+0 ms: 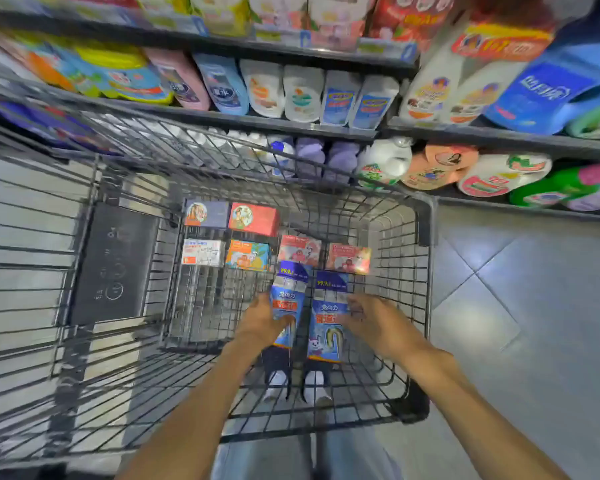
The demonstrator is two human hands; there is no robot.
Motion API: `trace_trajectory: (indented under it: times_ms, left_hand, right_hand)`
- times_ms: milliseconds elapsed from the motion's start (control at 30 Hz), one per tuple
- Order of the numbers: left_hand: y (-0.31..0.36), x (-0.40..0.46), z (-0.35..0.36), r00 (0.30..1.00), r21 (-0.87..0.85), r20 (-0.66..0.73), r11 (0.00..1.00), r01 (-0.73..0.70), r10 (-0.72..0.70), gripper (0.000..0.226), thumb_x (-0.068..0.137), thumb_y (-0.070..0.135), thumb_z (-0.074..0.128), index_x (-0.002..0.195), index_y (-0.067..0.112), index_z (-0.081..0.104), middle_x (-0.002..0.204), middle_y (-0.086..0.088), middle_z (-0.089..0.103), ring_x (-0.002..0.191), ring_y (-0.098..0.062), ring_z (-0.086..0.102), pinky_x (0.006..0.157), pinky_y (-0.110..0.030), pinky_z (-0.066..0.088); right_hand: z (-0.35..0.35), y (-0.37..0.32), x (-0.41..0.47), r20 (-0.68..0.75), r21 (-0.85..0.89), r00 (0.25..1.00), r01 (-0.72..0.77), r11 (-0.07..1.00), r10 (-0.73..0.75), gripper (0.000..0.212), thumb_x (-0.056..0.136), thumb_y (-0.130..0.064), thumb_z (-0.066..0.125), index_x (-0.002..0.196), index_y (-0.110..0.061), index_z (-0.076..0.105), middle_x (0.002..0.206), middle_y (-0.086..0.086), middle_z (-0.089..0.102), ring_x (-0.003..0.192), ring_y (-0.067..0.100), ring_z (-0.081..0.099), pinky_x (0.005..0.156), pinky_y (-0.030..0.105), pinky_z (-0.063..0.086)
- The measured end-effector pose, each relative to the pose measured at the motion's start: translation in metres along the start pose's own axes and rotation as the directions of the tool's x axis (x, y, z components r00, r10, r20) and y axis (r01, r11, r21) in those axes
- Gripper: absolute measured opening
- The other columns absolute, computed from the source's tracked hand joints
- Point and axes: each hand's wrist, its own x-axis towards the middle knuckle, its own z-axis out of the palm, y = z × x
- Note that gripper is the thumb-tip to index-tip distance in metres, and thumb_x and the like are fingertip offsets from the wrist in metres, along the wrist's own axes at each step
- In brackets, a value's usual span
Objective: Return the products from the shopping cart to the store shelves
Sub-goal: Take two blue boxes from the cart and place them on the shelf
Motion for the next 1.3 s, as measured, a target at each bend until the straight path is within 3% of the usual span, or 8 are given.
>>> trace_trajectory:
  times_ms: [133, 267, 600, 733, 800, 1000, 1167, 1300]
  left_hand:
    - [-0.017, 0.051, 0.030, 0.997, -0.064, 0.045, 0.996, 0.063, -0.060, 0.079, 0.081, 0.053, 0.075, 0.136, 0.009, 0.040, 0.142, -0.017, 0.046, 0.126, -0.036, 0.053, 0.100, -0.049, 0.050]
    - [-0.024, 0.078, 0.052, 0.996, -0.001, 0.027, 0.997, 0.081, -0.081, 0.100, 0.085, 0.060, 0.067, 0.152, 0.003, 0.020, 0.160, -0.020, 0.015, 0.140, -0.040, 0.038, 0.106, -0.052, 0.045]
    - [-0.030, 0.084, 0.056, 0.995, -0.084, -0.046, 0.992, 0.089, -0.093, 0.103, 0.072, 0.059, 0.081, 0.144, 0.003, 0.032, 0.147, -0.020, 0.036, 0.129, -0.039, 0.049, 0.099, -0.051, 0.051]
    - [-0.052, 0.082, 0.042, 0.999, -0.210, 0.029, 0.977, 0.032, -0.027, 0.077, 0.052, 0.073, 0.067, 0.102, 0.017, 0.051, 0.104, -0.016, 0.063, 0.087, -0.036, 0.067, 0.076, -0.052, 0.058]
    - [-0.061, 0.067, 0.030, 0.999, -0.200, 0.019, 0.979, -0.032, 0.036, 0.070, 0.054, 0.076, 0.069, 0.099, 0.025, 0.055, 0.092, 0.001, 0.065, 0.085, -0.024, 0.068, 0.071, -0.043, 0.057]
    - [-0.058, 0.017, -0.006, 0.994, -0.301, -0.035, 0.948, -0.108, 0.103, 0.038, 0.071, 0.035, 0.089, 0.097, 0.031, 0.061, 0.088, 0.010, 0.073, 0.082, -0.012, 0.070, 0.071, -0.028, 0.054]
    - [-0.064, 0.018, -0.004, 0.991, -0.290, -0.050, 0.948, -0.131, 0.122, 0.034, 0.075, 0.018, 0.087, 0.097, 0.028, 0.063, 0.087, 0.007, 0.074, 0.080, -0.007, 0.070, 0.063, -0.016, 0.051]
    - [-0.064, 0.018, -0.006, 0.988, -0.315, -0.079, 0.937, -0.154, 0.136, 0.035, 0.076, 0.019, 0.086, 0.097, 0.031, 0.062, 0.085, 0.012, 0.074, 0.077, 0.006, 0.067, 0.062, -0.013, 0.046]
  right_hand:
    - [0.032, 0.029, 0.036, 0.078, 0.025, 0.997, -0.023, 0.999, 0.021, 0.053, 0.081, -0.071, 0.047, 0.119, -0.035, 0.057, 0.106, -0.007, 0.069, 0.100, 0.016, 0.063, 0.083, 0.044, 0.056]
    - [0.046, 0.027, 0.049, 0.059, 0.058, 0.997, -0.049, 0.997, 0.046, 0.043, 0.093, -0.052, 0.058, 0.130, -0.030, 0.054, 0.119, -0.011, 0.061, 0.108, 0.012, 0.059, 0.093, 0.034, 0.049]
    - [0.061, 0.027, 0.060, 0.029, 0.003, 0.994, -0.108, 0.994, 0.108, 0.049, 0.091, -0.051, 0.061, 0.132, -0.027, 0.057, 0.119, -0.004, 0.067, 0.107, 0.019, 0.065, 0.091, 0.037, 0.052]
    - [0.057, 0.029, 0.055, 0.014, 0.032, 0.991, -0.130, 0.991, 0.129, 0.045, 0.092, -0.048, 0.062, 0.129, -0.024, 0.059, 0.117, -0.004, 0.068, 0.106, 0.019, 0.065, 0.089, 0.036, 0.052]
    - [0.063, 0.031, 0.056, 0.023, 0.050, 0.988, -0.154, 0.987, 0.153, 0.043, 0.090, -0.054, 0.060, 0.124, -0.027, 0.061, 0.115, -0.005, 0.070, 0.103, 0.019, 0.066, 0.087, 0.038, 0.054]
    - [0.096, 0.067, 0.081, -0.019, 0.165, 0.962, -0.264, 0.950, 0.271, 0.068, 0.069, -0.077, 0.050, 0.112, -0.025, 0.062, 0.107, 0.003, 0.068, 0.092, 0.020, 0.067, 0.079, 0.042, 0.058]
    - [0.123, 0.068, 0.105, -0.056, 0.177, 0.932, -0.344, 0.922, 0.359, 0.096, 0.075, -0.066, 0.069, 0.148, -0.014, 0.033, 0.147, 0.011, 0.037, 0.134, 0.028, 0.039, 0.105, 0.042, 0.044]
    - [0.129, 0.059, 0.111, -0.113, 0.175, 0.893, -0.414, 0.893, 0.436, 0.107, 0.073, -0.071, 0.068, 0.147, -0.006, 0.026, 0.143, 0.013, 0.035, 0.133, 0.034, 0.035, 0.106, 0.044, 0.039]
